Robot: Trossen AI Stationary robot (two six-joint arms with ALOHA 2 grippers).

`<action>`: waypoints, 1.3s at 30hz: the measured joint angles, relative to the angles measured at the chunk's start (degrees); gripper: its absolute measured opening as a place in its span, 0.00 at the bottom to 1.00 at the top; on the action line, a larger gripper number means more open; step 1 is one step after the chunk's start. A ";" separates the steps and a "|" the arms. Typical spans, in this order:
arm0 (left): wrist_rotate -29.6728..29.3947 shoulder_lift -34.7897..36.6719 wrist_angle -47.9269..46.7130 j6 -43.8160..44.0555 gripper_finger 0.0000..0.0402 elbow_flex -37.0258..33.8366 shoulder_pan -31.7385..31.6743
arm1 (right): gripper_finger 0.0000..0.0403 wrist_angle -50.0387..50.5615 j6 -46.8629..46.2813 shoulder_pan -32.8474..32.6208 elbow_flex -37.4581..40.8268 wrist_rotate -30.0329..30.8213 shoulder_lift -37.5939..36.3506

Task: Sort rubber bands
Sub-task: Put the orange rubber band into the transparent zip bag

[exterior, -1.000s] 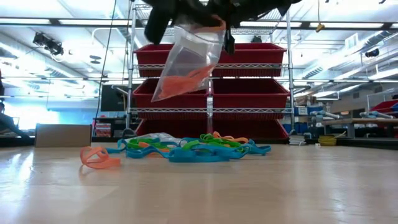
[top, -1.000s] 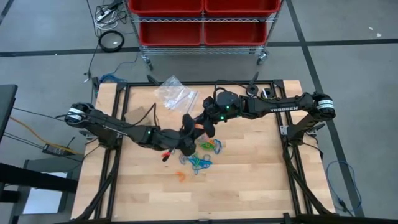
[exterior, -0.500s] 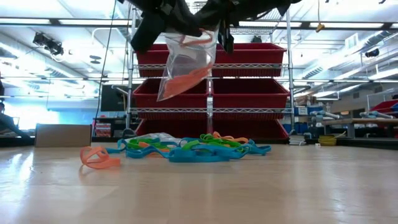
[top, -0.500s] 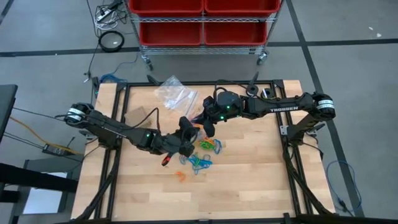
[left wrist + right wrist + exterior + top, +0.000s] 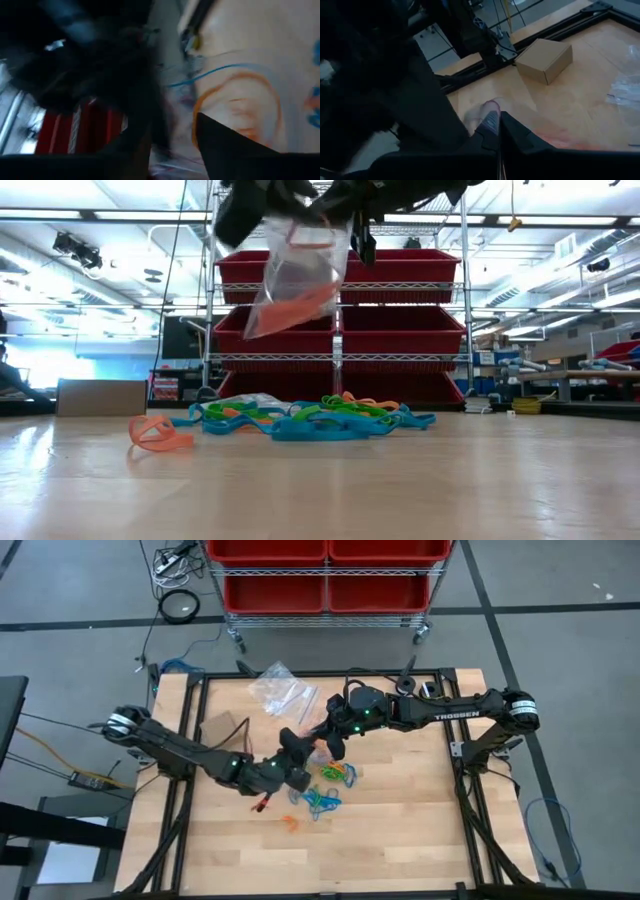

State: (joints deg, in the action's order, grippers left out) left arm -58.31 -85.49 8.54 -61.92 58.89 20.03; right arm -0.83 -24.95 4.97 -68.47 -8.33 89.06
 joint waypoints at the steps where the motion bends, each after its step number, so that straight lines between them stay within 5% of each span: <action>1: -0.57 0.52 1.59 -0.67 0.42 0.04 0.49 | 0.00 -0.02 0.00 0.00 0.00 -0.01 0.00; 13: -0.89 8.99 1.64 5.26 0.44 3.41 11.11 | 0.00 0.62 0.57 0.52 0.00 -0.04 0.00; 19: 1.19 10.08 -14.51 16.97 0.43 3.37 12.71 | 0.00 0.18 0.24 0.79 0.00 1.02 0.00; 26: 1.75 9.18 -13.53 20.42 0.33 3.37 8.57 | 0.00 -0.20 -0.56 0.76 0.00 1.18 0.00; 32: 10.89 9.07 -11.09 18.28 0.15 3.39 2.94 | 0.00 -0.85 -0.57 0.76 0.00 1.24 0.00; 39: 14.44 7.37 -9.62 14.08 0.14 3.41 -4.24 | 0.00 -0.96 -0.43 0.74 0.00 1.24 0.00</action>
State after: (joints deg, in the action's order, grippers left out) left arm -43.87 -78.11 -1.09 -47.83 62.30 15.79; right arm -1.78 -25.38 5.72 -68.47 -7.09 89.06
